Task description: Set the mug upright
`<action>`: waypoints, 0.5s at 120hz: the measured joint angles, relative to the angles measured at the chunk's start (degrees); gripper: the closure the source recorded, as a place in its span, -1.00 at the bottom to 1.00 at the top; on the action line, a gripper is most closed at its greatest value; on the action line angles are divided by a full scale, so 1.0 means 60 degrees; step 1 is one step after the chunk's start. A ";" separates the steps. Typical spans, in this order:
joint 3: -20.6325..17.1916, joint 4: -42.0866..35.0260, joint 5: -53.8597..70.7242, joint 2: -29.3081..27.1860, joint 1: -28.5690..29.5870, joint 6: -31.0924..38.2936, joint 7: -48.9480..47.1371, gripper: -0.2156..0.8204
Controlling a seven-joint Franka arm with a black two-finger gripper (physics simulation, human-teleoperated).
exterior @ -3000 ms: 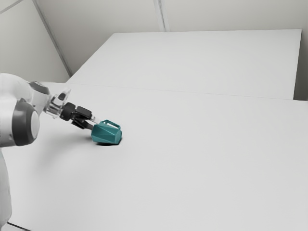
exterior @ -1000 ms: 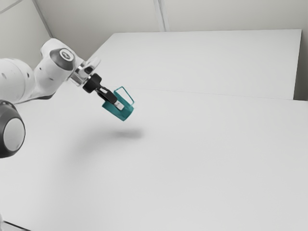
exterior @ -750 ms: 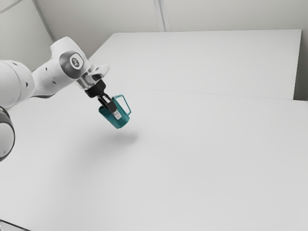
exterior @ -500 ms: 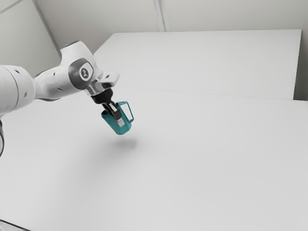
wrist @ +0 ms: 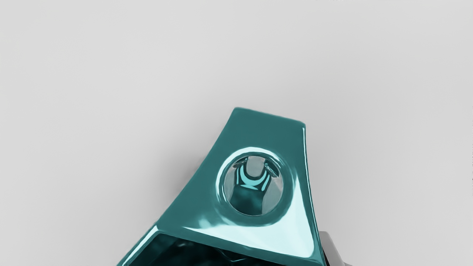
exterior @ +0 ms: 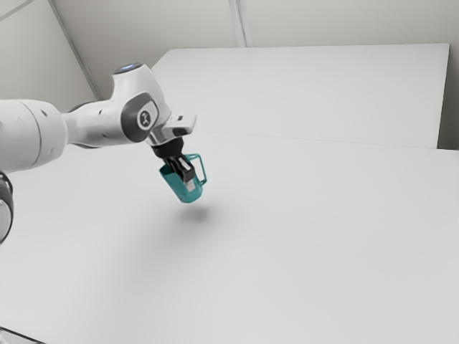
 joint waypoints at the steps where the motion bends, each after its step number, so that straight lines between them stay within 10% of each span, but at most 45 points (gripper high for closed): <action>1: -0.0014 0.0001 0.0002 0.0008 0.0000 0.0003 -0.0026 0.93; 60: -0.0481 -0.0498 0.0043 -0.0100 -0.0019 0.0118 -0.1292 0.93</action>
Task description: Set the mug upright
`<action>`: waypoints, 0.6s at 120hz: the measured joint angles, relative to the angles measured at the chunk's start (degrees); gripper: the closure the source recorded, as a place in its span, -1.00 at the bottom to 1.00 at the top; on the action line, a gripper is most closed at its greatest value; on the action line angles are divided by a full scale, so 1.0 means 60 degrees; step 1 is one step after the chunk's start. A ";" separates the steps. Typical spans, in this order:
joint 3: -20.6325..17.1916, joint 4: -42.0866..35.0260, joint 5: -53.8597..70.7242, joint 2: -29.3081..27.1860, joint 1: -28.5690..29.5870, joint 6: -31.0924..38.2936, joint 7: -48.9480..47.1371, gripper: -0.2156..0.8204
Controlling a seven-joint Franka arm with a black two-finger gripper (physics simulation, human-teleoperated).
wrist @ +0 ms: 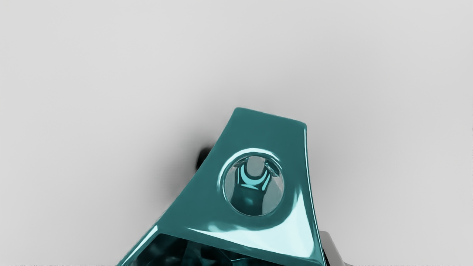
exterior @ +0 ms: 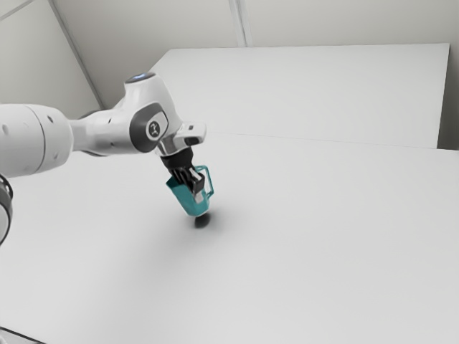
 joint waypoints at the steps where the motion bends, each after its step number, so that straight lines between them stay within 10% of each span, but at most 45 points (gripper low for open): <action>1: -0.0004 -0.0020 0.0001 -0.0007 -0.0002 0.0005 -0.0019 0.93; 72: -0.0022 -0.0456 0.0452 0.0014 -0.0044 0.0305 -0.1198 0.93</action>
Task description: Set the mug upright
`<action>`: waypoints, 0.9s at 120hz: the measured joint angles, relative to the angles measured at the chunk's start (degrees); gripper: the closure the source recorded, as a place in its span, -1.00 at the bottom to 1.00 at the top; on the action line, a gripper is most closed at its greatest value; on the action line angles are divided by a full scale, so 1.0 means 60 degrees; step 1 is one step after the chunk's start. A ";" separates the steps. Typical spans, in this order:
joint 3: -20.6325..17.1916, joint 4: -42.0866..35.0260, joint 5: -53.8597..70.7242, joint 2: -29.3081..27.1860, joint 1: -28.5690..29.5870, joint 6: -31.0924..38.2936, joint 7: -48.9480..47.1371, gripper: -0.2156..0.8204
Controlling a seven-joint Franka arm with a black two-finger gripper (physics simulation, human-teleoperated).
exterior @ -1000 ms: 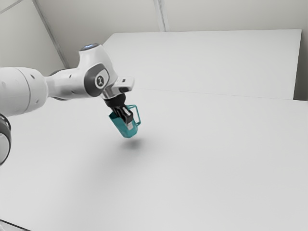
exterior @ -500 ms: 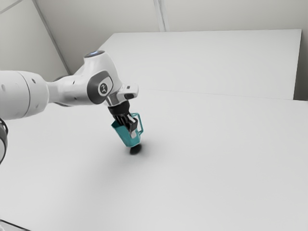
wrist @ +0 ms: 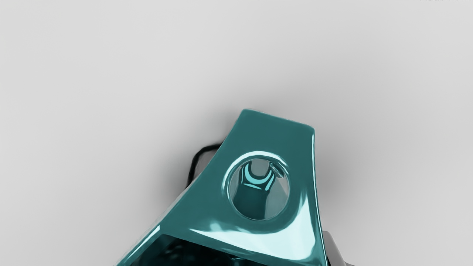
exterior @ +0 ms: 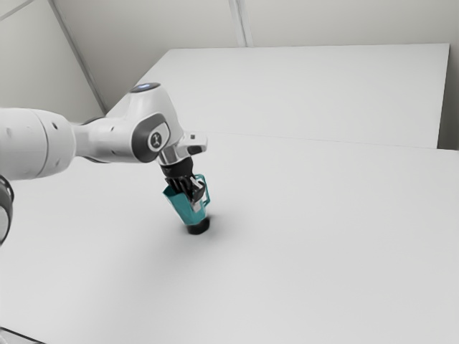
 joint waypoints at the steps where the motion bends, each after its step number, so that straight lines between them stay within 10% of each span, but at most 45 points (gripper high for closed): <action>1: 0.0000 0.0001 0.0001 0.0008 0.0000 0.0007 -0.0011 0.93; 108: 0.0016 0.0097 -0.0206 0.0061 -0.0083 0.0320 -0.0419 0.52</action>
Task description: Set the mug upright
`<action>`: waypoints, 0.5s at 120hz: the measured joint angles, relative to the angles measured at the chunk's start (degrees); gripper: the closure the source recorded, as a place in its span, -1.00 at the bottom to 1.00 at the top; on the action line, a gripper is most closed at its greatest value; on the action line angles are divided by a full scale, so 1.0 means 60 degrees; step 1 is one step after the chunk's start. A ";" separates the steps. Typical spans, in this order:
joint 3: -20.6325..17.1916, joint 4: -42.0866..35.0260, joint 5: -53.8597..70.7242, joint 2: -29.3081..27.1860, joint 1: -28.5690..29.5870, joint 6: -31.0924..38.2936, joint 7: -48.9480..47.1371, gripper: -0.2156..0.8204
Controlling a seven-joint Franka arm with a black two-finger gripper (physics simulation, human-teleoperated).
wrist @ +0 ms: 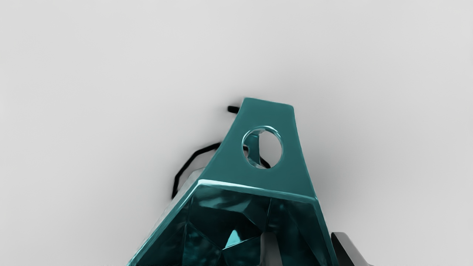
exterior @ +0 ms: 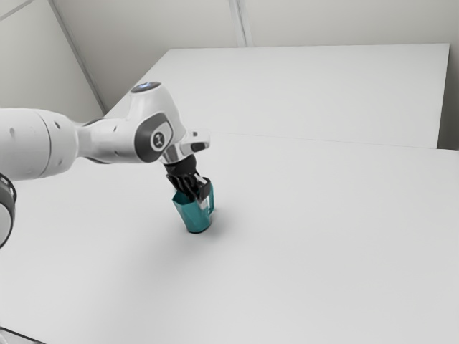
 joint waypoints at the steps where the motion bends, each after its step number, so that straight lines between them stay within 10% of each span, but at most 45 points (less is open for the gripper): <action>1: 0.0000 0.0012 0.0004 -0.0026 0.0001 -0.0001 0.0000 0.51; 60: 0.0004 0.1939 0.1452 -0.1053 0.0265 -0.0969 0.0028 0.04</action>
